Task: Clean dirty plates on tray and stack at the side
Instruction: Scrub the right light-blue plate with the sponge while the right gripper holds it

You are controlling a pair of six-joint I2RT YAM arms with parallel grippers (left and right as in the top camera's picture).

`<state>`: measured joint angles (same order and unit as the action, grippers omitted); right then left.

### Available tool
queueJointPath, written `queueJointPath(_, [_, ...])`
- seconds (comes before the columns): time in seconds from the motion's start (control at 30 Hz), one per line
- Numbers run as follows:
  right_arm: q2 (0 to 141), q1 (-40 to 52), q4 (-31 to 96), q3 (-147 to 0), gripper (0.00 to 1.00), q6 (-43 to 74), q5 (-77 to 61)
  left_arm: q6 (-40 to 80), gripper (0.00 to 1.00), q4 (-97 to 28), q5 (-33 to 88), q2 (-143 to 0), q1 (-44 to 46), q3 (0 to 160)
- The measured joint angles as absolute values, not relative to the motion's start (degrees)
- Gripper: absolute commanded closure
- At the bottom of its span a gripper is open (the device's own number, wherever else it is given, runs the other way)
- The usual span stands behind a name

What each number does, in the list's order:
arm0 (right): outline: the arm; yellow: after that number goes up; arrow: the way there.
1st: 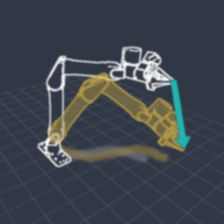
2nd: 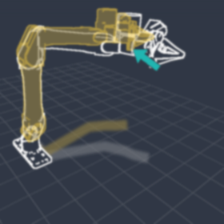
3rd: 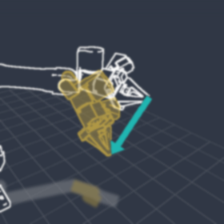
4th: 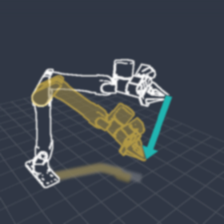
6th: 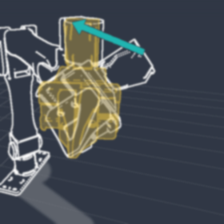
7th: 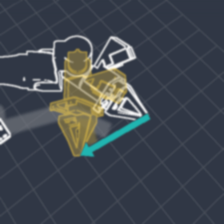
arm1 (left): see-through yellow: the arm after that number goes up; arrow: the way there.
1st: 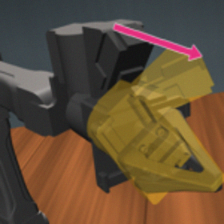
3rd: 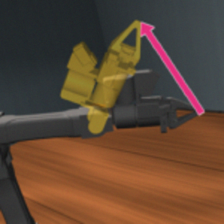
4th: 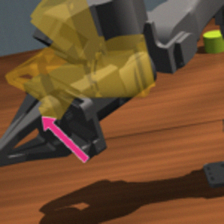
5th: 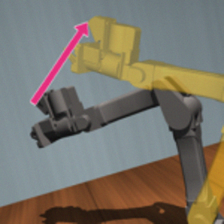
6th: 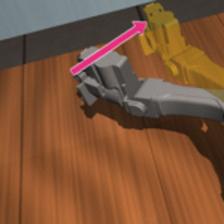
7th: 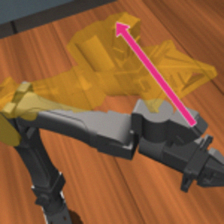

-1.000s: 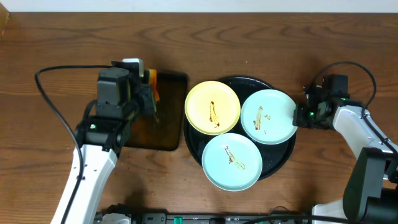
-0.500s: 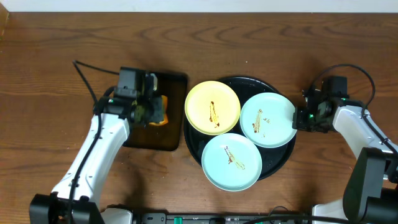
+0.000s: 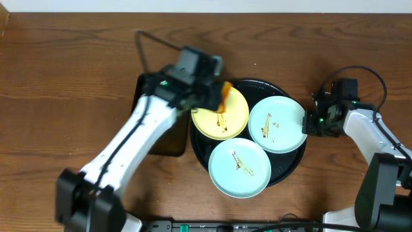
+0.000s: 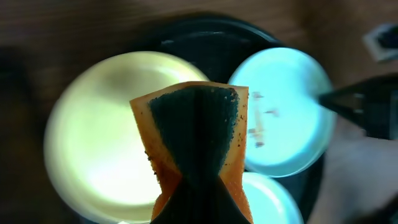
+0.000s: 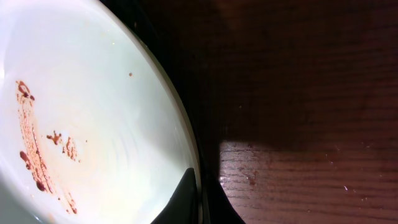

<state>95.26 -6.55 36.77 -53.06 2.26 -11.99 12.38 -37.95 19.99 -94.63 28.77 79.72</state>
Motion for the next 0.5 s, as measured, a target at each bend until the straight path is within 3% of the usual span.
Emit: queueJointPath(0.5, [95.26,-6.52,37.06,-53.10,0.99,2.28,-11.97,15.11,0.92,-23.20,24.12,-113.62,45.34,83.20])
